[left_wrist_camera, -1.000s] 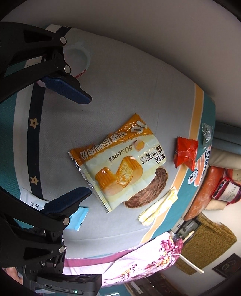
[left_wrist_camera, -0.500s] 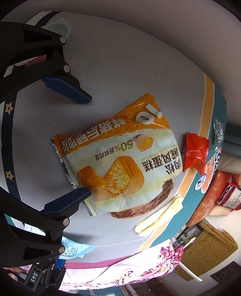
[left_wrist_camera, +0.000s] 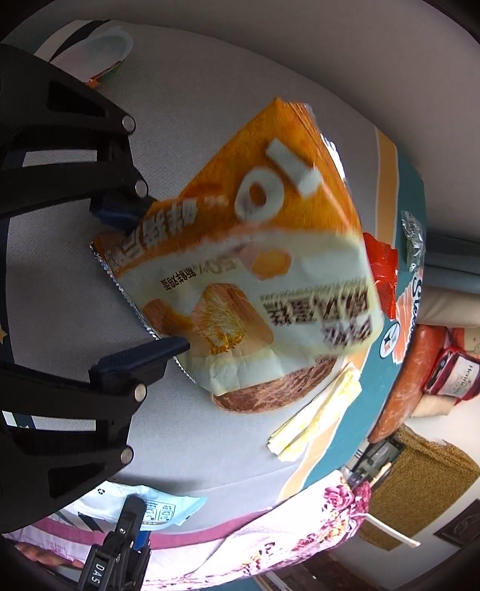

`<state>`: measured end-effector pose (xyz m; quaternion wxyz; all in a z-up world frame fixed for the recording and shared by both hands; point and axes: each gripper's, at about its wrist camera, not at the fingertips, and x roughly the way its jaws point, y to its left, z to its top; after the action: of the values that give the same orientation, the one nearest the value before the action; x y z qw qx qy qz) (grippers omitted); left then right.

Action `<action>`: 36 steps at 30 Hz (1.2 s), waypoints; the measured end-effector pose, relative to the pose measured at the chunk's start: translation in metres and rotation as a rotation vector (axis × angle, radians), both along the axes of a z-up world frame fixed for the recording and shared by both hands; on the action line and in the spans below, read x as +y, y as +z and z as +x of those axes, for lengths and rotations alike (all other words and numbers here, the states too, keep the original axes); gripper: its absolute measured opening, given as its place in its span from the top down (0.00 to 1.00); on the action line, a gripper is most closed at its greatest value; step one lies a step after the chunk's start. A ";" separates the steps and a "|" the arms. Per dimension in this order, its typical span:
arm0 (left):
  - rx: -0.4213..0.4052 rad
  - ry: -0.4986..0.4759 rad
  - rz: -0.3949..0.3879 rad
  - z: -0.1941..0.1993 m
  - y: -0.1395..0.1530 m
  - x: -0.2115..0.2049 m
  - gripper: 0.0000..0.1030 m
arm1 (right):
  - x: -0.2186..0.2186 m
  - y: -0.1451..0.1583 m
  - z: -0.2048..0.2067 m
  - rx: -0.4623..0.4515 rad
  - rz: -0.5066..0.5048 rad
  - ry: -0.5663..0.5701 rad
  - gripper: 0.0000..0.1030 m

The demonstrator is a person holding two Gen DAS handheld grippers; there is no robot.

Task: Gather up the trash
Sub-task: 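Carry the orange cake bag and blue wrapper over the teal bin with both tools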

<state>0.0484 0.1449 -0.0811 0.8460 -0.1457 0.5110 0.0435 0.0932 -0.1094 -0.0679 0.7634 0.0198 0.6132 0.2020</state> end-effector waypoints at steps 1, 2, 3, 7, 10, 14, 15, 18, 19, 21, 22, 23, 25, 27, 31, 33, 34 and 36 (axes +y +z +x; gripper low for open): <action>-0.004 0.002 0.000 -0.002 0.002 0.000 0.63 | -0.001 0.000 0.001 0.000 0.002 -0.002 0.65; -0.008 0.002 -0.003 -0.003 0.004 -0.001 0.69 | -0.003 -0.001 0.001 0.000 0.003 -0.003 0.65; -0.008 -0.001 -0.007 -0.004 0.006 -0.001 0.72 | -0.004 -0.001 0.001 -0.002 0.004 -0.003 0.65; -0.009 -0.012 -0.001 -0.012 0.014 -0.005 0.76 | -0.010 0.001 0.001 -0.015 0.013 -0.007 0.65; -0.011 -0.025 -0.012 -0.019 0.021 -0.009 0.77 | -0.017 0.004 0.002 -0.024 0.027 -0.018 0.65; -0.015 -0.061 -0.008 -0.027 0.033 -0.025 0.77 | -0.031 0.008 0.004 -0.039 0.043 -0.035 0.65; -0.014 -0.072 -0.010 -0.029 0.035 -0.030 0.77 | -0.035 0.009 0.004 -0.044 0.046 -0.039 0.65; -0.017 -0.111 -0.004 -0.028 0.042 -0.047 0.77 | -0.047 0.011 0.007 -0.055 0.056 -0.055 0.65; -0.019 -0.123 -0.001 -0.027 0.044 -0.053 0.77 | -0.051 0.012 0.007 -0.058 0.060 -0.060 0.65; -0.022 -0.149 0.001 -0.025 0.049 -0.067 0.77 | -0.060 0.014 0.008 -0.068 0.067 -0.070 0.65; -0.022 -0.164 0.003 -0.023 0.050 -0.075 0.77 | -0.064 0.015 0.009 -0.072 0.072 -0.076 0.65; -0.021 -0.179 0.005 -0.021 0.051 -0.082 0.77 | -0.070 0.016 0.009 -0.077 0.075 -0.083 0.65; -0.016 -0.209 0.009 -0.014 0.052 -0.097 0.77 | -0.081 0.018 0.011 -0.090 0.078 -0.100 0.65; -0.013 -0.242 0.015 -0.009 0.054 -0.115 0.77 | -0.094 0.021 0.014 -0.105 0.080 -0.117 0.65; -0.012 -0.321 0.011 0.007 0.057 -0.155 0.77 | -0.125 0.027 0.018 -0.135 0.078 -0.153 0.65; -0.014 -0.360 0.009 0.016 0.058 -0.176 0.77 | -0.142 0.031 0.020 -0.151 0.071 -0.172 0.65; -0.015 -0.376 0.007 0.019 0.059 -0.186 0.77 | -0.151 0.032 0.021 -0.159 0.070 -0.183 0.65; -0.015 -0.408 -0.001 0.028 0.060 -0.207 0.77 | -0.171 0.037 0.022 -0.177 0.065 -0.210 0.65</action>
<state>0.0766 -0.0619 -0.0208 0.8411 -0.0398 0.5235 -0.1302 0.1151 -0.2802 -0.0311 0.8304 0.0909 0.5311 0.1416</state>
